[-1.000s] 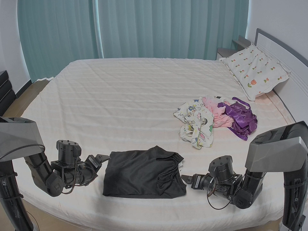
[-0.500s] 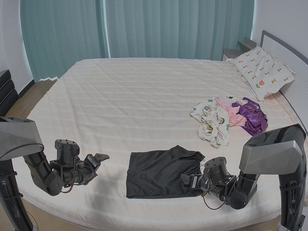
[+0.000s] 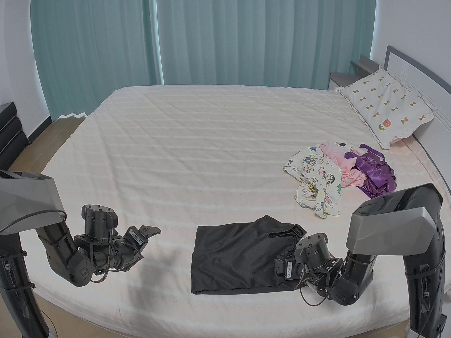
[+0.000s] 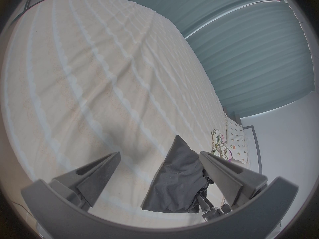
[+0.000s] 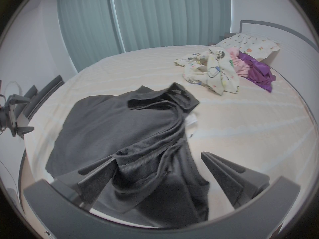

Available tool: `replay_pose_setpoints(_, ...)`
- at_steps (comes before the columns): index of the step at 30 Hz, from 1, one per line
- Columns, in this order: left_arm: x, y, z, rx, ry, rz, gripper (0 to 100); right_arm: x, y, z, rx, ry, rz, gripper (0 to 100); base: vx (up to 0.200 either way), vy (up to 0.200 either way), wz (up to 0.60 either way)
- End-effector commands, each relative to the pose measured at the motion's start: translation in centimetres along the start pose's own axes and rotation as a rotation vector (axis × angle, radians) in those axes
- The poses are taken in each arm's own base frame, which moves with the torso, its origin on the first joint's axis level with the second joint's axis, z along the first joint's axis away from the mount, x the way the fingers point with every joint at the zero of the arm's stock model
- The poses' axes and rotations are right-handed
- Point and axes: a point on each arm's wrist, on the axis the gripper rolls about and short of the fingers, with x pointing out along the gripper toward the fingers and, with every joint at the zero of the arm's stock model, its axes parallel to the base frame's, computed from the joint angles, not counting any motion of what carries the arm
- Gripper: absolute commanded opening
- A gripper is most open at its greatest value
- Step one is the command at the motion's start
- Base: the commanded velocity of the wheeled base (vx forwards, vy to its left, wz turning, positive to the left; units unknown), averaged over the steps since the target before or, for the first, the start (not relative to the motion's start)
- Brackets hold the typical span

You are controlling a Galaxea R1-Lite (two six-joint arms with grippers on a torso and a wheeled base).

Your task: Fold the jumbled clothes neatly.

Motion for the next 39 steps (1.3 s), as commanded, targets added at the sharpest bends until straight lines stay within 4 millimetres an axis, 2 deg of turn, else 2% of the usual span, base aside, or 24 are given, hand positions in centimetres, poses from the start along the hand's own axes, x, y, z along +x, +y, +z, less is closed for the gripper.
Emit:
replay_pose_setpoints(1,0.2,0.2,0.0,-0.002,0.003,0.008,100,0.2,-1.0,0.0,0.005,0.008,-0.049,100,0.0,0.0,0.0)
replay_pose_setpoints(10,0.4,0.3,-0.1,-0.002,0.006,0.013,100,-0.9,-2.7,-0.5,-0.015,0.057,-0.142,100,0.0,0.0,0.0)
replay_pose_setpoints(12,0.4,0.4,-0.1,-0.002,0.007,0.014,100,-0.9,-3.2,-0.5,-0.019,0.049,-0.206,100,0.0,0.0,0.0)
replay_pose_setpoints(16,0.3,0.3,-0.1,-0.002,0.006,0.013,100,-1.5,-3.7,-1.3,-0.039,0.08,-0.228,100,0.0,0.0,0.0)
replay_pose_setpoints(23,0.3,0.3,-0.2,0.001,0.008,0.014,100,-1.8,-4.0,-1.5,-0.05,0.059,-0.301,100,0.0,0.0,0.0)
replay_pose_setpoints(28,0.4,0.3,-0.1,0.001,0.007,0.013,100,-3.8,-2.8,-3.4,-0.123,0.095,-0.247,100,0.0,0.0,0.0)
replay_pose_setpoints(34,0.4,0.3,-0.2,0.002,0.008,0.014,100,-4.5,-2.6,-2.4,-0.105,0.051,-0.236,100,0.0,0.0,0.0)
replay_pose_setpoints(39,0.4,0.3,-0.2,0.001,0.009,0.016,100,-3.8,-3.2,-1.6,-0.053,0.035,-0.253,100,0.0,0.0,0.0)
